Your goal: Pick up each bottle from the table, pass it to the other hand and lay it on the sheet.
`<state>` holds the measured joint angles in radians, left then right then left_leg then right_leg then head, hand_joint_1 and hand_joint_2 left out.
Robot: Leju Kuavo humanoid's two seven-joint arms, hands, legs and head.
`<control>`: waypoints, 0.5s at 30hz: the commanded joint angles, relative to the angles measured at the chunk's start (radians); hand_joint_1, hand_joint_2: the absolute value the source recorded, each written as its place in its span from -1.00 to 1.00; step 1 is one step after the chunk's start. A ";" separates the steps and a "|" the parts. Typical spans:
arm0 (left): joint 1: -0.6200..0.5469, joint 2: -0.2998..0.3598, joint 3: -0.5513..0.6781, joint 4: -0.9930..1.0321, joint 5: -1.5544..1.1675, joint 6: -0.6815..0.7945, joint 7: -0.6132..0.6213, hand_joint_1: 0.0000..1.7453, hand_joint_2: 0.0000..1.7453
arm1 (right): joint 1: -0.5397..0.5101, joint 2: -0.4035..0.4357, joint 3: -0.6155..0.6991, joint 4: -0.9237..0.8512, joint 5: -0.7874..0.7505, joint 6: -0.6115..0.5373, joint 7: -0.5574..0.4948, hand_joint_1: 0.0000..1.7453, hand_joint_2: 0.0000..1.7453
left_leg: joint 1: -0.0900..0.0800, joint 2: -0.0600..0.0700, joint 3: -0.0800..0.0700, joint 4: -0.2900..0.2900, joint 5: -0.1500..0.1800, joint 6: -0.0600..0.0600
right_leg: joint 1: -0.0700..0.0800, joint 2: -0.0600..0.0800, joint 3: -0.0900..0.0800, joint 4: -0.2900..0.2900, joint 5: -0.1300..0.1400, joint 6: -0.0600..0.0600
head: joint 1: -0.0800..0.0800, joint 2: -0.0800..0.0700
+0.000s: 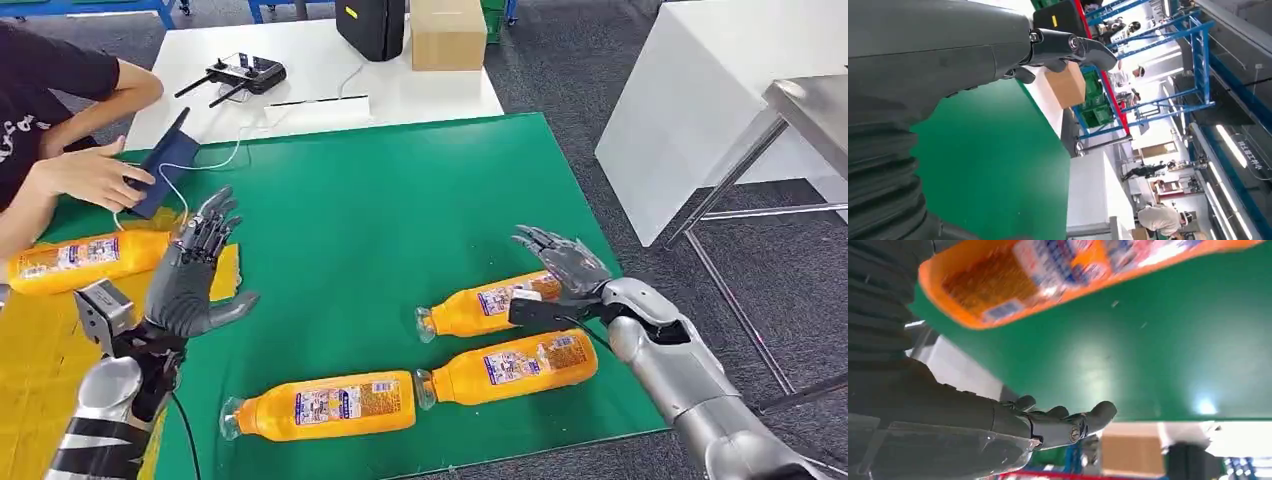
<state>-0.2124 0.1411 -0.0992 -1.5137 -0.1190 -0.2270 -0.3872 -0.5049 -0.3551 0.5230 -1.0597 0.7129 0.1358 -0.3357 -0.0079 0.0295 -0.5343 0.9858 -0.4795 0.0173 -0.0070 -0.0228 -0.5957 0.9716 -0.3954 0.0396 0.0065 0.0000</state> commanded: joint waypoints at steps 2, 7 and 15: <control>-0.075 -0.016 -0.035 0.122 0.006 0.000 -0.001 -1.00 1.00 | -0.079 0.013 0.108 0.108 -0.012 0.027 -0.006 -1.00 1.00 | 0.000 -0.001 0.001 0.000 0.000 -0.001 | 0.000 0.001 0.001 0.000 0.000 0.000 | 0.000 0.000; -0.094 -0.017 -0.049 0.146 0.007 0.000 -0.002 -1.00 1.00 | -0.106 0.015 0.157 0.168 -0.009 0.039 -0.012 -1.00 1.00 | 0.000 -0.001 0.001 0.000 0.000 -0.001 | 0.000 0.001 0.001 0.000 0.000 0.000 | 0.000 0.000; -0.104 -0.015 -0.055 0.160 0.013 0.001 -0.005 -1.00 1.00 | -0.137 0.003 0.203 0.211 -0.013 0.056 -0.014 -1.00 1.00 | 0.001 -0.002 0.002 0.000 0.000 -0.001 | 0.000 0.001 0.002 0.000 0.000 -0.001 | 0.000 0.000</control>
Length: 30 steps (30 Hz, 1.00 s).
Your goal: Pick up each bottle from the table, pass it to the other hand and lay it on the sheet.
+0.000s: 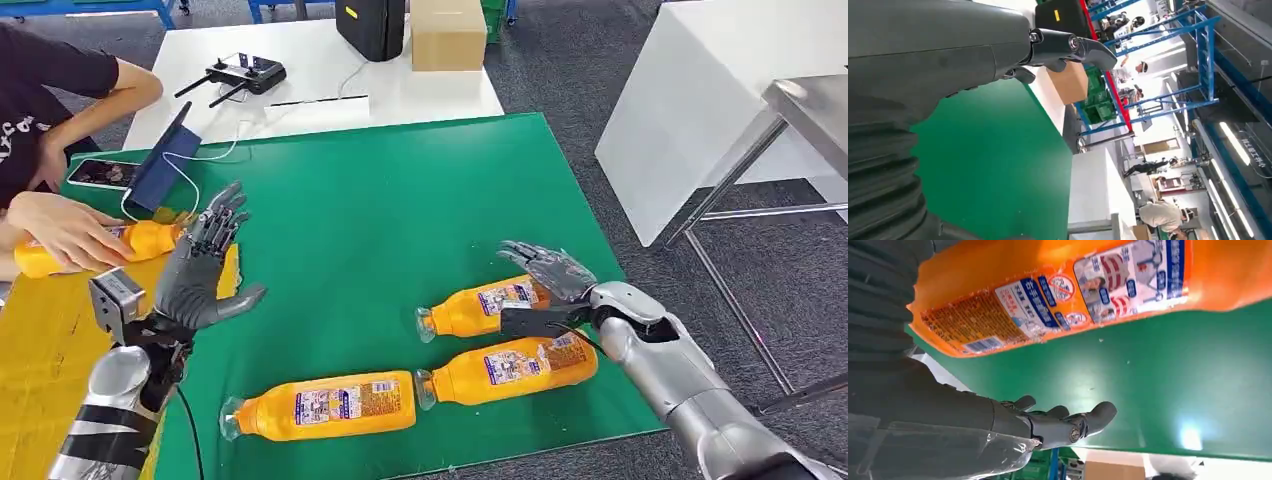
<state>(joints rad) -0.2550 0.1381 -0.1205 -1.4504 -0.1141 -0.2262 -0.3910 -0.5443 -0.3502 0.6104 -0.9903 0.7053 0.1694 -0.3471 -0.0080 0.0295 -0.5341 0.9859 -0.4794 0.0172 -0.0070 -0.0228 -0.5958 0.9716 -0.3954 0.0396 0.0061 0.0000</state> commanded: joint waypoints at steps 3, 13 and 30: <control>-0.062 -0.012 -0.034 0.096 0.008 0.001 -0.001 -1.00 1.00 | -0.098 -0.002 0.115 0.141 -0.006 0.022 -0.002 -1.00 1.00 | 0.001 -0.003 0.002 0.000 0.000 -0.001 | 0.001 0.001 0.002 0.000 0.000 -0.001 | 0.000 0.000; -0.045 -0.017 -0.032 0.072 0.010 0.006 0.002 -1.00 1.00 | -0.106 0.068 0.166 0.239 0.108 -0.141 0.123 -1.00 1.00 | 0.001 -0.001 0.002 0.000 0.000 -0.001 | 0.001 0.002 0.002 -0.001 0.000 -0.001 | 0.000 0.000; -0.041 -0.032 -0.033 0.054 0.004 0.008 0.020 -1.00 1.00 | -0.116 0.160 0.204 0.379 0.317 -0.224 0.221 -0.60 1.00 | 0.002 -0.001 0.002 0.000 0.000 -0.001 | 0.001 0.002 0.003 -0.001 0.000 -0.001 | 0.000 0.000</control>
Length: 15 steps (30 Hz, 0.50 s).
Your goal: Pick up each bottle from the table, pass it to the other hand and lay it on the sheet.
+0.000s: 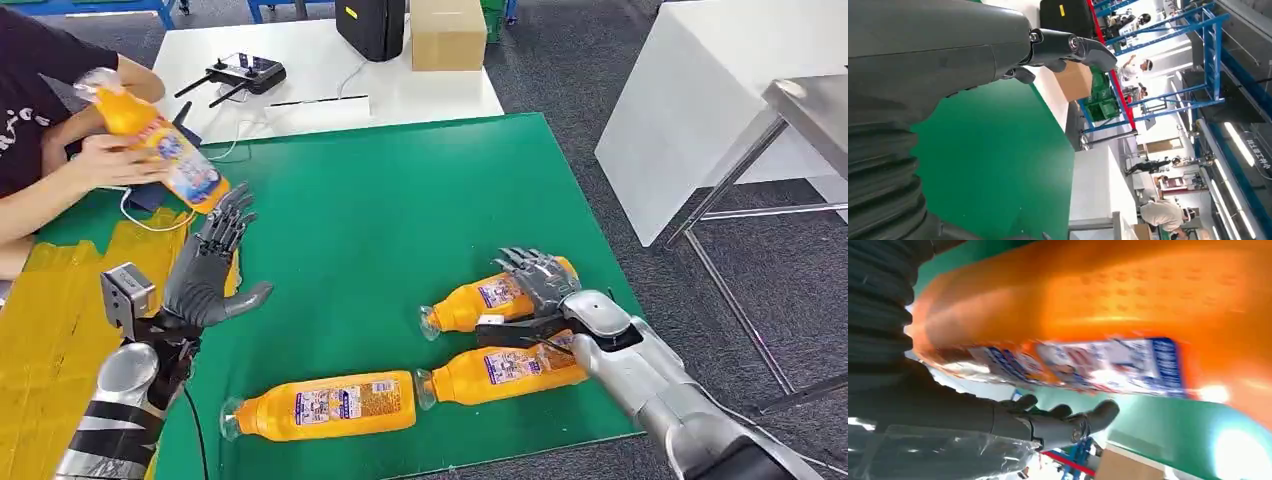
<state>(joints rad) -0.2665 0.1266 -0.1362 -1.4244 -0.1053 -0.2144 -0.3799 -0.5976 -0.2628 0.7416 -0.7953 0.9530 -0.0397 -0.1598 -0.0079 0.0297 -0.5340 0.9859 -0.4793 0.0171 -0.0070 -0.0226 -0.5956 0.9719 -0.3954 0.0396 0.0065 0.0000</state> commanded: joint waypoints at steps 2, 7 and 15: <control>-0.029 -0.021 -0.018 0.028 -0.005 -0.004 0.009 -1.00 1.00 | -0.062 0.073 0.073 0.184 0.069 -0.015 0.034 0.52 1.00 | 0.002 -0.002 0.003 0.000 -0.001 -0.002 | 0.001 0.002 0.004 -0.001 0.000 -0.001 | 0.000 0.000; -0.027 -0.020 -0.016 0.027 -0.005 -0.004 0.008 -1.00 1.00 | -0.072 0.082 0.072 0.211 0.078 0.005 0.032 0.60 1.00 | 0.001 -0.002 0.002 0.000 0.000 -0.001 | 0.001 0.001 0.002 -0.001 0.000 -0.001 | 0.000 0.000; -0.027 -0.020 -0.015 0.031 -0.005 -0.004 0.008 -1.00 1.00 | -0.074 0.082 0.070 0.220 0.076 0.014 0.015 0.70 1.00 | 0.001 -0.003 0.004 0.000 0.000 -0.001 | 0.001 0.000 0.004 -0.001 0.000 -0.001 | 0.000 0.000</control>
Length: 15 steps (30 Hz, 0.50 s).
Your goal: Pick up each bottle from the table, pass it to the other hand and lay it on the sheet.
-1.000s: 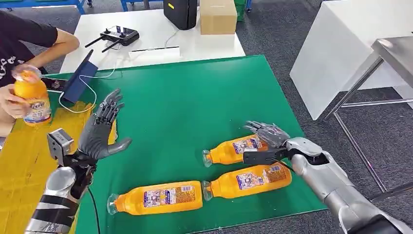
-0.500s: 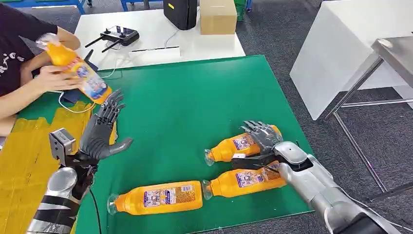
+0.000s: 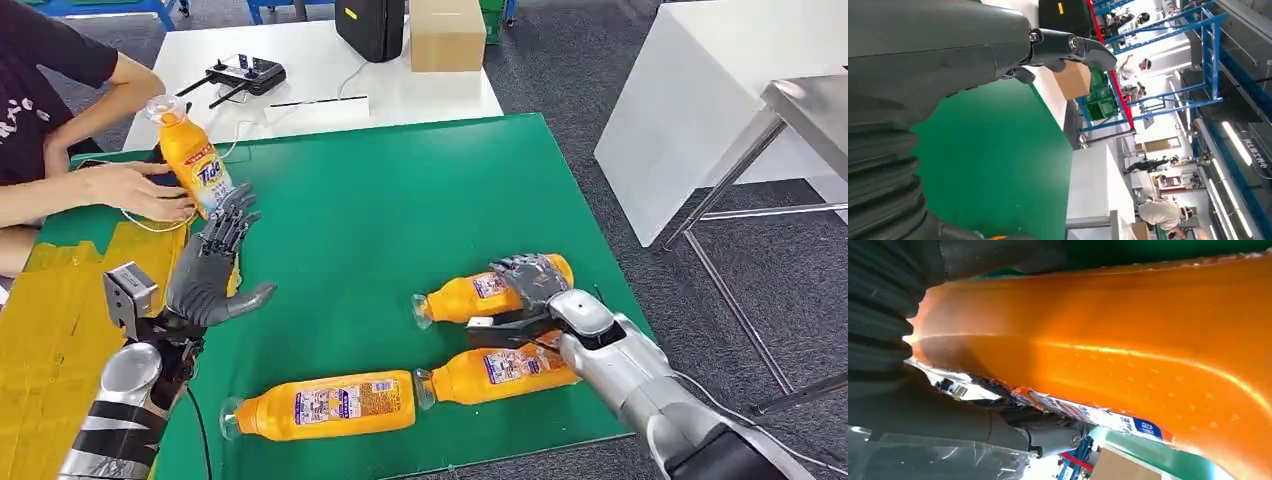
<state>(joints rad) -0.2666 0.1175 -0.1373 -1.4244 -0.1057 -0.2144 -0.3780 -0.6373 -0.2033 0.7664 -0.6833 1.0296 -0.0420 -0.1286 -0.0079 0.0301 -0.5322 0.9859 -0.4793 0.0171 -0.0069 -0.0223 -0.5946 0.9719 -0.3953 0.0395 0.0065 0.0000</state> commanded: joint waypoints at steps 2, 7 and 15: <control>-0.023 -0.010 -0.013 0.028 -0.004 -0.004 0.006 -1.00 1.00 | -0.029 0.025 0.034 0.100 -0.003 -0.001 -0.025 0.70 1.00 | 0.002 -0.004 0.002 0.000 -0.001 -0.001 | 0.001 0.000 0.003 -0.001 -0.001 -0.001 | 0.000 0.000; -0.013 -0.010 -0.011 0.018 -0.004 -0.006 0.004 -1.00 1.00 | -0.013 0.034 0.007 0.074 -0.005 -0.041 -0.016 0.76 1.00 | 0.001 -0.002 0.002 0.000 0.000 -0.001 | 0.001 0.000 0.002 -0.001 0.000 -0.001 | 0.000 0.000; -0.004 -0.012 -0.008 0.006 -0.007 -0.006 0.006 -1.00 1.00 | 0.010 0.044 -0.037 0.031 0.006 -0.112 0.017 0.96 1.00 | 0.001 -0.003 0.002 0.000 -0.001 -0.002 | 0.001 0.000 0.003 -0.001 -0.001 -0.001 | 0.000 0.000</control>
<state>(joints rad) -0.2616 0.1167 -0.1392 -1.4294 -0.1057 -0.2148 -0.3780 -0.6454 -0.1850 0.7668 -0.6607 1.0266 -0.0908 -0.1450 -0.0079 0.0301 -0.5322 0.9858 -0.4793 0.0170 -0.0069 -0.0223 -0.5946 0.9719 -0.3953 0.0395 0.0065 0.0000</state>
